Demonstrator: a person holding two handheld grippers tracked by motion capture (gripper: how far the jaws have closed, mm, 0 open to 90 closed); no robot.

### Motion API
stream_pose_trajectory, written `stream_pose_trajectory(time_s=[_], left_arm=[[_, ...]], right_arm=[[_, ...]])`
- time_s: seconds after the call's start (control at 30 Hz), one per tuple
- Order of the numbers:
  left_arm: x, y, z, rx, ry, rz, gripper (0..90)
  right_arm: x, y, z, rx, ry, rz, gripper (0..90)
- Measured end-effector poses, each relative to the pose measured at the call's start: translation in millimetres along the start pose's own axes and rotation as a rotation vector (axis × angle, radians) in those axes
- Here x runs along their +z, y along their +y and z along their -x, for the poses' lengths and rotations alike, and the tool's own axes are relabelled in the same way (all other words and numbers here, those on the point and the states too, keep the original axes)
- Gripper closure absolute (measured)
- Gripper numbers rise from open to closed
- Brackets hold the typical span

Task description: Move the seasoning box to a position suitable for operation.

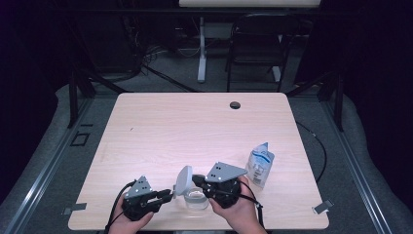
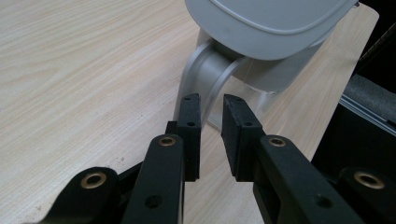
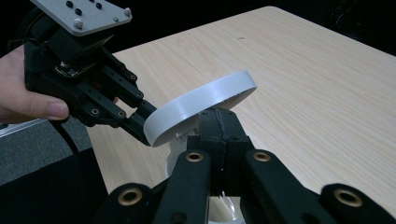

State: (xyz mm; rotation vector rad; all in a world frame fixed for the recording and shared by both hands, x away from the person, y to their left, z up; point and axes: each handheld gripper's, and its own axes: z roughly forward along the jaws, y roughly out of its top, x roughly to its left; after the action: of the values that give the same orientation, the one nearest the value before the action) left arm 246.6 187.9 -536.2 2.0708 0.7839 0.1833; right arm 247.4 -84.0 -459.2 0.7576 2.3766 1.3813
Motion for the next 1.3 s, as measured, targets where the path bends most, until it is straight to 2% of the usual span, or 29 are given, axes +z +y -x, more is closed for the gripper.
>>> stream_pose_trajectory(time_s=[1.3], left_arm=[[-5.6, -0.7, -2.5, -0.009, 0.014, 0.010, 77.2]], right_arm=[[8.9, 23.1, -11.3, -0.057, 0.026, 0.014, 90.0]])
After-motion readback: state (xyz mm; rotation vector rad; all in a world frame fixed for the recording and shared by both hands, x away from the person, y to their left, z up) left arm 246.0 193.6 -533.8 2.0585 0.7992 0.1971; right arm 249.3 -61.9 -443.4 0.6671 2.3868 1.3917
